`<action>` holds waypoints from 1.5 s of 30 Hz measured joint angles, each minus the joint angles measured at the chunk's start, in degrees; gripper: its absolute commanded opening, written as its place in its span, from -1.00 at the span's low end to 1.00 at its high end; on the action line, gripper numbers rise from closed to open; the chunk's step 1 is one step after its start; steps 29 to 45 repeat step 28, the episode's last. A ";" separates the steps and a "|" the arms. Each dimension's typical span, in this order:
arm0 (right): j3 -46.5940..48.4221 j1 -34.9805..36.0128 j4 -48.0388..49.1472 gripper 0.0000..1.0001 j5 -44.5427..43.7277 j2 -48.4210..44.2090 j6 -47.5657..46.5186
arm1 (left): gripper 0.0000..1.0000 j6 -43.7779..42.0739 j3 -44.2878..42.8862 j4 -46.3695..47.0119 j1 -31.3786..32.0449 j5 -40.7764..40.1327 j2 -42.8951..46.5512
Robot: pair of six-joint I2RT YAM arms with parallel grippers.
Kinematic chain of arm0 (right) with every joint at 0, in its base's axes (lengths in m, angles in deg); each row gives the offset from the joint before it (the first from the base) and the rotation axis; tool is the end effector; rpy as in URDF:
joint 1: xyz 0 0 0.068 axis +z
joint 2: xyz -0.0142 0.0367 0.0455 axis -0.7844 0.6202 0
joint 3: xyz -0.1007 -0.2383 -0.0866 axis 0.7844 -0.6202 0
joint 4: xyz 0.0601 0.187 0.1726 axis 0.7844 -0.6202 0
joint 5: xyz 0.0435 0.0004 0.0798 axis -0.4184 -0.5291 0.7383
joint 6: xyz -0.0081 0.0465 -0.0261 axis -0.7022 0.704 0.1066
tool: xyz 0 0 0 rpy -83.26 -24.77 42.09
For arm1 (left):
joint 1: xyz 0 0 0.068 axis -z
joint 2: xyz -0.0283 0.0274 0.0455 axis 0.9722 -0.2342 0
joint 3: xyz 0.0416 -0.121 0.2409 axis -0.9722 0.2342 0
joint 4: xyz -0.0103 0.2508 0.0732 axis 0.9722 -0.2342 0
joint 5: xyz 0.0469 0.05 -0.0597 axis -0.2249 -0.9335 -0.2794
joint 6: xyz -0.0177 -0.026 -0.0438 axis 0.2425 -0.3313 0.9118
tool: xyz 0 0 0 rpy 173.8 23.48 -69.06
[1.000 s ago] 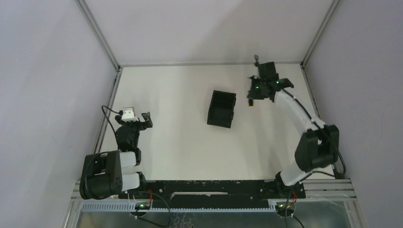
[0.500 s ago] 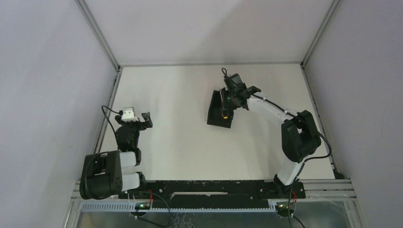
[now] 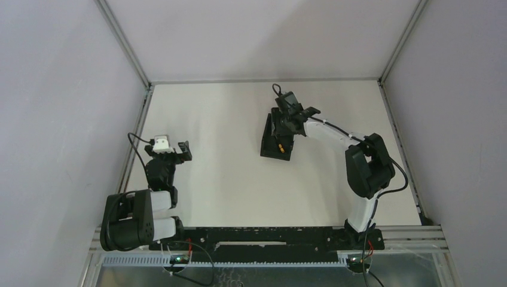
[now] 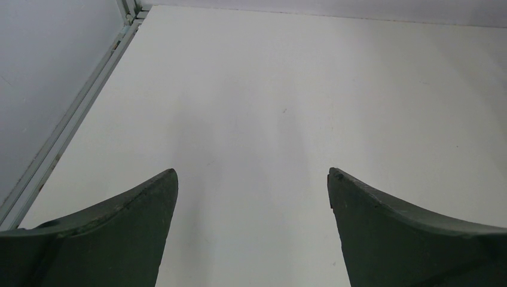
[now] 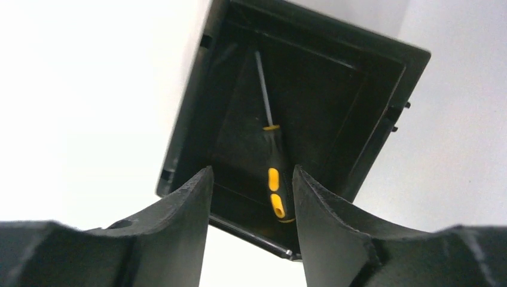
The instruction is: Put the screwdriver in the bin
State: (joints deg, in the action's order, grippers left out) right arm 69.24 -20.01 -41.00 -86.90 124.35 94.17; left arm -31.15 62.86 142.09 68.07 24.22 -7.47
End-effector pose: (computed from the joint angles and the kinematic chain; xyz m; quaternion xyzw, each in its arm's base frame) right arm 0.3431 0.2073 0.2279 -0.0694 0.9465 0.0943 0.3006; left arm 0.2022 0.0260 0.1599 -0.0290 0.7188 0.0013 0.6946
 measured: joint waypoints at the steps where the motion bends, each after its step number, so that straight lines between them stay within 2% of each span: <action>1: 0.81 0.15 0.02 0.34 -0.02 -0.11 -0.15 | 1.00 0.00 0.00 0.00 0.00 0.00 0.00; 5: 1.31 0.22 0.04 0.59 0.07 -3.13 -0.59 | 1.00 -0.02 0.00 -0.02 0.00 0.00 0.00; 9: -1.27 -1.73 0.79 0.98 0.44 -10.27 -1.33 | 1.00 -0.02 0.00 -0.02 0.00 0.00 0.00; 12: -7.02 -6.75 2.19 0.99 1.20 -17.81 -2.21 | 1.00 -0.02 0.00 -0.04 0.00 -0.02 0.00; 15: -13.75 -15.58 3.76 0.99 1.97 -23.58 -3.80 | 1.00 -0.02 0.00 -0.09 0.00 -0.02 0.00; 19: -23.28 -28.00 7.43 0.99 4.85 -27.02 -5.92 | 1.00 -0.02 0.00 -0.13 0.00 -0.07 0.00; 23: -30.47 -35.19 9.77 0.99 7.06 -29.51 -7.87 | 1.00 -0.02 0.00 -0.15 0.00 -0.20 0.00; 28: -32.13 -35.32 13.40 0.97 8.52 -31.74 -9.97 | 1.00 -0.02 0.00 -0.15 0.00 -0.20 0.00; 45: -32.13 -35.32 13.40 0.97 8.52 -31.74 -9.97 | 1.00 -0.02 0.00 -0.15 0.00 -0.20 0.00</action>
